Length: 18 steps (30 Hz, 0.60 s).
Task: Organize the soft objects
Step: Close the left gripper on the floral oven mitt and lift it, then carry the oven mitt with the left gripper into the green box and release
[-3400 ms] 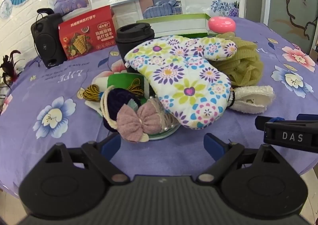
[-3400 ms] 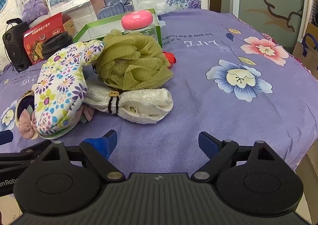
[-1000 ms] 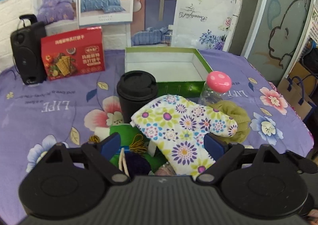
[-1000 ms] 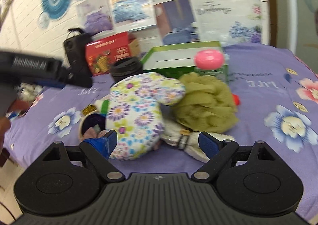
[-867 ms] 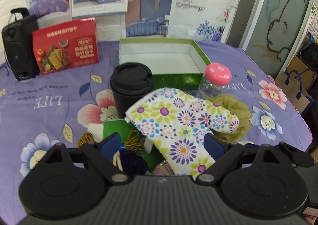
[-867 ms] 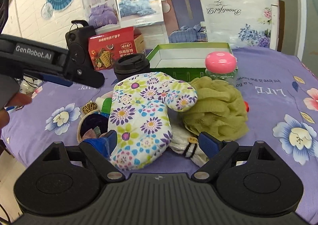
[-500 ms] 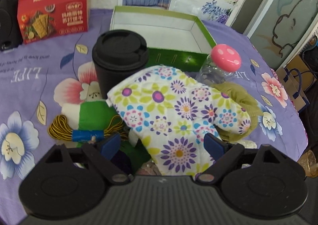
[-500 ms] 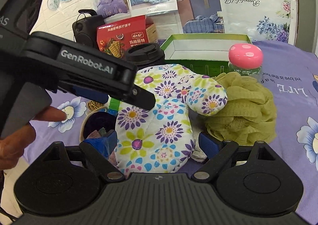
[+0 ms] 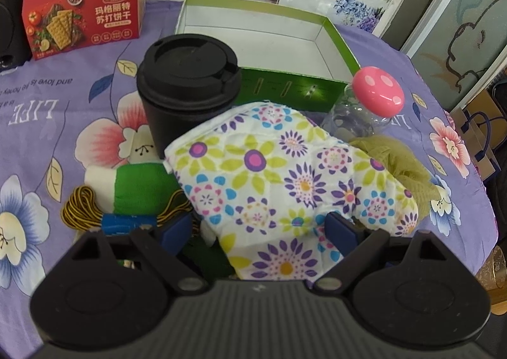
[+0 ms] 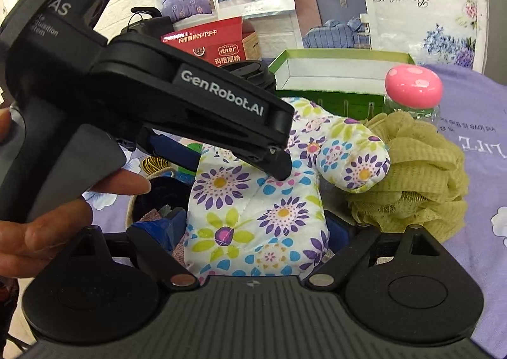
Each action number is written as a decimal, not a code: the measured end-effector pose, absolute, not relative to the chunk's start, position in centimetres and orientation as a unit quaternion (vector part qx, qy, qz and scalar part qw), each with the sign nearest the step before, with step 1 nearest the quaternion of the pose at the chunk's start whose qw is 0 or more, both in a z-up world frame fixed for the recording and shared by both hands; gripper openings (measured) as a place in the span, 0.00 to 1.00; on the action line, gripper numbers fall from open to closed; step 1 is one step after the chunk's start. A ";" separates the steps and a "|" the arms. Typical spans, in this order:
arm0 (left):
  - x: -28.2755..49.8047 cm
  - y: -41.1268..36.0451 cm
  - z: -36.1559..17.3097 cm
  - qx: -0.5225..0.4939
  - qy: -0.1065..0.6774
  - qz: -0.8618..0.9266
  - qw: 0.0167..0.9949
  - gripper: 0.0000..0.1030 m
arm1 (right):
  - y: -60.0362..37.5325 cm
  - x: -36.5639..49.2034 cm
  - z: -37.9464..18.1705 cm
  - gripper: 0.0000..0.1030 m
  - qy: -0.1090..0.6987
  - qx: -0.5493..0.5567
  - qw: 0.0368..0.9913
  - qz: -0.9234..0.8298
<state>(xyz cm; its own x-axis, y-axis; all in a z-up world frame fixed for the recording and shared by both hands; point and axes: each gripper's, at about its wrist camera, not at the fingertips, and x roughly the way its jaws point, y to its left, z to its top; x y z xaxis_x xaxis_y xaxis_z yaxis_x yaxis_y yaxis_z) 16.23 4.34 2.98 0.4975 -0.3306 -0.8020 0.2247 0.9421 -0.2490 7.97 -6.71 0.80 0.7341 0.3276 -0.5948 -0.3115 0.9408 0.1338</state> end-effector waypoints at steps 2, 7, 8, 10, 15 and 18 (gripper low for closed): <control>16.3 4.4 3.0 -0.061 0.476 -0.162 0.863 0.89 | -7.1 8.1 0.5 0.72 0.317 0.029 0.932 0.170; 16.3 4.6 2.9 -0.091 0.478 -0.208 0.849 0.36 | -7.5 7.5 0.2 0.63 0.282 0.022 0.939 0.193; 16.2 4.7 3.0 -0.093 0.476 -0.218 0.847 0.29 | -7.7 7.5 0.2 0.54 0.279 0.024 0.940 0.198; 15.8 4.8 3.4 -0.089 0.466 -0.228 0.850 0.18 | -8.2 7.5 0.4 0.42 0.273 0.034 0.939 0.207; 14.5 4.3 4.7 -0.072 0.445 -0.229 0.863 0.15 | -8.5 7.4 0.6 0.40 0.257 0.036 0.939 0.225; 13.9 4.3 6.2 -0.070 0.424 -0.235 0.872 0.13 | -8.4 6.8 1.1 0.40 0.238 0.035 0.942 0.233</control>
<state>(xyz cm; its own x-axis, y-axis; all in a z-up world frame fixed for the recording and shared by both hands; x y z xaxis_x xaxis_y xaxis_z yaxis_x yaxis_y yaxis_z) 13.86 4.26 6.16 0.5294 -0.4697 -0.7064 0.3513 0.8794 -0.3214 6.81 -8.44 1.13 0.7777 0.4557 -0.4330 -0.4225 0.8890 0.1767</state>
